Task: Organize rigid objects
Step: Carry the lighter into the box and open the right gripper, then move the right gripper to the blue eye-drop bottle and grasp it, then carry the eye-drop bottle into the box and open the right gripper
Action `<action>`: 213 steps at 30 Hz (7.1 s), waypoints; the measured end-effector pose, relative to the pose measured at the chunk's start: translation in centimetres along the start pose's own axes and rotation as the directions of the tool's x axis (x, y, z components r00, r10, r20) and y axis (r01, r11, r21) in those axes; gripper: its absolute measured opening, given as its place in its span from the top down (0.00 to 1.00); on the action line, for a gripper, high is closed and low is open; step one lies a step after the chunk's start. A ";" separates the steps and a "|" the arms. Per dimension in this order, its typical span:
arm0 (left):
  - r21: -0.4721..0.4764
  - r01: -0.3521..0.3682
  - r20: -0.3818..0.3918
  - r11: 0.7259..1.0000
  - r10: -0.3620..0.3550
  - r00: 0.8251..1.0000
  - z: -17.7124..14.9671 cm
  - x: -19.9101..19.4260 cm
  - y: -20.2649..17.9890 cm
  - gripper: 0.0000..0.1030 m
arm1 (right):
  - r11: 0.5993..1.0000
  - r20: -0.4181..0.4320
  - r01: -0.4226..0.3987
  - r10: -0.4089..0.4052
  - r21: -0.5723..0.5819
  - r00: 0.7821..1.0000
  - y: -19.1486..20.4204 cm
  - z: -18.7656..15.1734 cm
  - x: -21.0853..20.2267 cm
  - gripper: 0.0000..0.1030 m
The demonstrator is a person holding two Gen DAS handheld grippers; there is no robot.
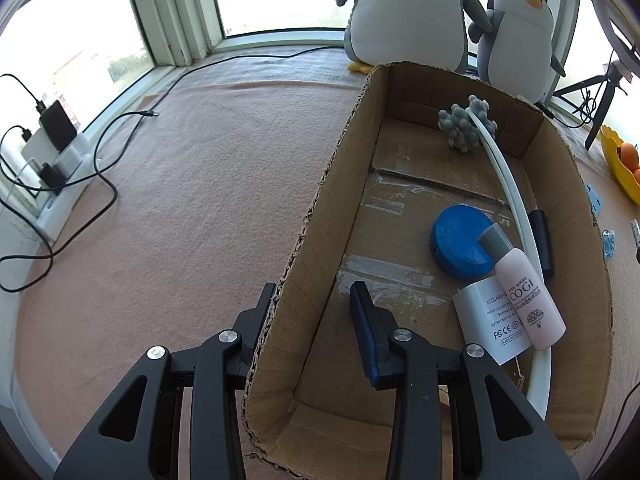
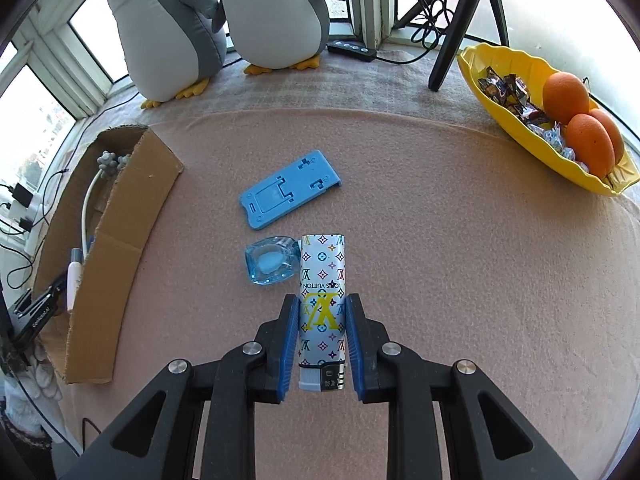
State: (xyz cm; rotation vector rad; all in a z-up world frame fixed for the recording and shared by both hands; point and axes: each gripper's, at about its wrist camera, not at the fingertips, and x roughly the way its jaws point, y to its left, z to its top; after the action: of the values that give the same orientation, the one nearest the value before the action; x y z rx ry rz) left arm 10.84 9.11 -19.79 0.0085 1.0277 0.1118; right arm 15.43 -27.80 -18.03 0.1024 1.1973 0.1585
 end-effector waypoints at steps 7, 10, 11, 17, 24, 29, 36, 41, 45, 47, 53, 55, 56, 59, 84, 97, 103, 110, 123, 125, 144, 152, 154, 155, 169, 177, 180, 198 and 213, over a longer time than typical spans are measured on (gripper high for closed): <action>0.002 -0.001 0.003 1.000 0.001 1.000 0.0 0.0 0.0 0.66 | 0.993 0.054 -0.067 0.073 -0.096 0.996 5.2 0.9 -2.4 0.80; 0.004 -0.002 0.003 1.000 0.002 1.000 0.1 -0.1 0.0 0.66 | 0.986 0.065 -0.094 0.104 -0.141 0.992 7.6 1.4 -3.1 0.80; 0.004 -0.002 0.003 1.000 0.002 1.000 0.1 -0.1 0.0 0.66 | 0.983 0.066 -0.103 0.114 -0.154 0.991 8.4 1.6 -3.2 0.80; 0.003 -0.001 0.003 1.000 0.001 1.000 0.1 -0.1 0.0 0.66 | 0.967 0.068 -0.140 0.158 -0.214 0.985 12.8 2.8 -2.9 0.80; 0.003 -0.002 0.003 1.000 0.002 1.000 0.1 -0.1 0.0 0.66 | 0.955 0.057 -0.198 0.215 -0.222 0.975 16.3 3.2 -1.6 0.80; 0.003 -0.002 0.003 1.000 0.002 1.000 0.1 -0.1 0.0 0.66 | 0.949 0.045 -0.216 0.232 -0.228 0.972 18.3 3.4 -0.7 0.80; 0.004 -0.002 0.003 1.000 0.002 1.000 0.1 -0.1 -0.1 0.66 | 0.946 0.023 -0.200 0.213 -0.253 0.977 20.2 3.2 0.9 0.80; 0.004 -0.002 0.003 1.000 0.002 1.000 0.1 -0.1 0.0 0.66 | 0.946 0.017 -0.181 0.193 -0.269 0.981 20.6 3.0 1.5 0.80; 0.004 -0.003 0.004 1.000 0.003 1.000 0.1 -0.1 -0.1 0.66 | 0.945 0.031 -0.164 0.180 -0.284 0.983 20.9 3.0 1.4 0.74; 0.004 -0.002 0.004 1.000 0.002 1.000 0.1 -0.1 0.0 0.66 | 0.943 0.039 -0.164 0.183 -0.290 0.982 21.0 3.1 1.2 0.62; 0.004 -0.002 0.003 1.000 0.002 1.000 0.1 -0.1 0.0 0.66 | 0.937 0.071 -0.134 0.165 -0.321 0.984 21.6 2.7 0.6 0.56; 0.004 -0.003 0.003 1.000 0.003 1.000 0.1 -0.1 0.0 0.66 | 0.937 0.074 -0.137 0.168 -0.320 0.983 21.4 2.7 0.5 0.56; 0.005 -0.002 0.003 1.000 0.002 1.000 0.1 -0.1 0.0 0.66 | 0.938 0.076 -0.137 0.169 -0.319 0.983 21.3 2.6 0.4 0.56; 0.004 -0.003 0.004 1.000 0.003 1.000 0.1 -0.1 0.0 0.66 | 0.939 0.078 -0.136 0.169 -0.315 0.983 20.6 2.4 0.1 0.56; 0.005 -0.003 0.003 1.000 0.003 1.000 0.1 -0.1 -0.1 0.66 | 0.976 0.003 -0.192 0.192 0.104 0.981 4.7 3.9 1.7 0.56; 0.004 -0.004 0.003 1.000 0.004 1.000 0.1 -0.1 -0.1 0.66 | 0.982 -0.044 -0.155 0.161 0.107 0.986 4.8 5.1 4.4 0.56; 0.003 -0.003 0.004 1.000 0.003 1.000 0.0 -0.1 -0.1 0.66 | 0.978 -0.091 -0.171 0.182 0.123 0.979 4.2 5.1 5.6 0.56; 0.001 -0.002 0.004 1.000 0.002 1.000 0.0 -0.1 -0.1 0.66 | 0.975 -0.081 -0.193 0.203 0.109 0.976 3.2 3.8 4.3 0.56; 0.002 -0.003 0.007 1.000 0.003 1.000 -0.1 -0.1 -0.1 0.66 | 0.996 -0.024 0.083 -0.084 -0.023 0.996 2.2 1.5 3.7 0.56; 0.002 -0.003 0.007 1.000 0.003 1.000 -0.1 -0.1 -0.1 0.66 | 0.996 -0.035 0.091 -0.092 -0.021 0.995 1.9 1.5 4.2 0.56; 0.001 -0.002 0.007 1.000 0.002 1.000 -0.1 -0.1 -0.1 0.66 | 0.990 -0.039 0.114 -0.117 -0.078 0.992 1.7 1.4 4.6 0.73; 0.000 -0.002 0.007 1.000 0.002 1.000 -0.1 -0.1 -0.1 0.66 | 0.995 -0.012 0.088 -0.089 -0.053 0.996 1.4 0.9 3.6 0.73; 0.000 -0.002 0.006 1.000 0.002 1.000 -0.1 -0.1 -0.1 0.66 | 0.994 0.000 0.091 -0.092 -0.066 0.996 1.7 0.9 3.1 0.73; 0.001 -0.002 0.007 1.000 0.002 1.000 -0.1 -0.1 -0.1 0.66 | 0.993 0.008 0.093 -0.093 -0.072 0.996 1.9 0.9 2.9 0.73; 0.000 -0.002 0.006 1.000 0.002 1.000 -0.1 -0.1 0.0 0.66 | 0.981 0.100 -0.026 0.046 -0.195 0.994 9.9 2.9 -0.9 0.73; -0.001 0.001 0.007 1.000 -0.001 1.000 -0.1 -0.1 0.0 0.66 | 0.945 0.102 -0.081 0.119 -0.318 0.988 17.1 3.6 -0.7 0.73; -0.001 0.002 0.006 1.000 -0.002 1.000 -0.2 -0.1 0.0 0.66 | 0.932 0.105 -0.081 0.125 -0.352 0.987 19.1 3.7 -0.3 0.73; -0.003 0.003 0.006 1.000 -0.003 1.000 -0.2 -0.1 0.1 0.66 | 0.911 0.063 -0.121 0.159 -0.395 0.985 22.8 3.7 2.0 0.72; 0.000 0.003 0.006 1.000 -0.003 1.000 -0.2 -0.1 0.2 0.66 | 0.931 0.120 -0.138 0.188 -0.339 0.975 20.4 3.9 0.4 0.51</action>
State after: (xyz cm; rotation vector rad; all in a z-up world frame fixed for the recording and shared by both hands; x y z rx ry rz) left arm 10.57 9.26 -19.79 0.0070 1.0220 0.1095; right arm 17.84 -7.65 -13.71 -0.0792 0.9961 0.4876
